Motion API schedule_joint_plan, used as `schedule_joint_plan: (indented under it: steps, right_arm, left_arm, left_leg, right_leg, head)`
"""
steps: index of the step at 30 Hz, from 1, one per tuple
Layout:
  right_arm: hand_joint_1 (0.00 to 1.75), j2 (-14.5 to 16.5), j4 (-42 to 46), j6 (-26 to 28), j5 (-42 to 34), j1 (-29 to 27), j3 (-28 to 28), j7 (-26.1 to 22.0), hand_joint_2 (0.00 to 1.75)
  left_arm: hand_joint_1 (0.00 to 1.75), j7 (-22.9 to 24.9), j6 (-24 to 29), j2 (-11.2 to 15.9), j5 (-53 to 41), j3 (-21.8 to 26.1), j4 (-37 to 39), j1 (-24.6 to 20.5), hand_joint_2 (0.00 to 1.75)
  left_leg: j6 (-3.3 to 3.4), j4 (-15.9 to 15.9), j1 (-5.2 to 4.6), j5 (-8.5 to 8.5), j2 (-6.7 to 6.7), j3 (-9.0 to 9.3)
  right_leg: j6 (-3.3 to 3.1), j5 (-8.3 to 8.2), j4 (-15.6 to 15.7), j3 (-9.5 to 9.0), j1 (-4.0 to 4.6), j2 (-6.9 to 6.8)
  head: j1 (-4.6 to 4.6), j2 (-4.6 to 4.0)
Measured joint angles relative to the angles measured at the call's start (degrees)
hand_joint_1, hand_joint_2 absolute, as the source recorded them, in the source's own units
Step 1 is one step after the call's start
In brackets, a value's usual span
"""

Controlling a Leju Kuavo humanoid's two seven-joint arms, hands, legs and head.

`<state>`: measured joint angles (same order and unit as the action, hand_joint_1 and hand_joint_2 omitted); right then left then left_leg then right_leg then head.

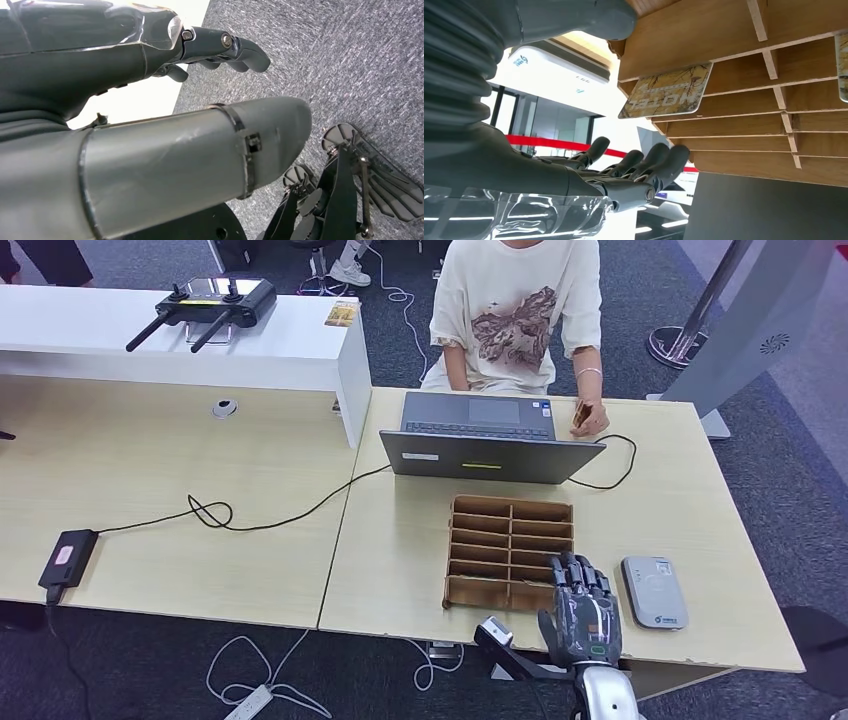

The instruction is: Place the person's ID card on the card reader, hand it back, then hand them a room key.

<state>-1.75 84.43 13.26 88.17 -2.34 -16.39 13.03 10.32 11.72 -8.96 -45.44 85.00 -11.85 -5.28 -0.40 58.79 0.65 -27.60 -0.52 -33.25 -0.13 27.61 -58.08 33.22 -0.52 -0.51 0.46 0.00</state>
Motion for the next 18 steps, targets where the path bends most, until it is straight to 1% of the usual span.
schedule_joint_plan:
  steps: [3, 6, 9, 10, 14, 18]
  right_arm:
    - [0.79, 0.0, -0.1, 0.1, 0.0, 0.1, 0.0, 0.0, 1.75]
    - [0.95, 0.0, -0.2, 0.2, 0.0, 0.1, 0.0, 0.0, 1.75]
    - [1.17, 0.1, -0.3, 0.2, 0.0, 0.2, 0.0, 0.0, 1.75]
    - [1.22, 0.1, -0.3, 0.2, 0.0, 0.2, 0.0, 0.0, 1.75]
    - [1.32, 0.1, -0.4, 0.5, 0.0, 0.4, 0.0, -0.1, 1.75]
    - [1.34, 0.1, -0.5, 0.8, 0.0, 0.7, 0.0, -0.3, 1.75]
  left_arm:
    - [0.0, 0.0, 0.0, 0.0, 0.1, 0.0, 0.0, 0.0, 0.0]
    - [0.0, -0.1, 0.0, 0.0, 0.1, 0.0, 0.0, 0.0, 0.0]
    - [0.0, -0.1, 0.0, 0.0, 0.2, 0.0, 0.0, 0.0, 0.0]
    - [0.0, -0.1, -0.1, 0.0, 0.2, 0.0, 0.0, 0.0, 0.0]
    - [0.0, -0.1, -0.1, 0.0, 0.2, 0.0, 0.0, 0.0, 0.0]
    - [0.0, -0.1, -0.1, 0.0, 0.2, 0.0, 0.0, 0.0, 0.0]
  left_leg:
    - [0.0, 0.0, 0.0, 0.0, 0.0, 0.0]
    - [0.0, 0.0, 0.0, 0.0, 0.0, 0.0]
    - [0.0, 0.0, 0.0, 0.0, 0.0, 0.0]
    - [0.0, 0.0, 0.0, 0.0, 0.0, 0.0]
    - [0.0, 0.0, 0.0, 0.0, 0.0, 0.0]
    - [0.0, 0.0, 0.0, 0.0, 0.0, 0.0]
  right_leg:
    - [0.0, 0.0, 0.0, 0.0, 0.0, 0.0]
    - [0.0, 0.0, 0.0, 0.0, 0.0, 0.0]
    - [0.0, 0.0, 0.0, 0.0, 0.0, 0.0]
    - [0.0, 0.0, 0.0, 0.0, 0.0, 0.0]
    - [0.0, 0.0, 0.0, 0.0, 0.0, 0.0]
    - [0.0, 0.0, 0.0, 0.0, 0.0, 0.0]
  head:
    - [0.0, 0.0]
    - [0.0, 0.0]
    - [0.0, 0.0]
    - [0.0, 0.0]
    - [0.0, 0.0]
    - [0.0, 0.0]
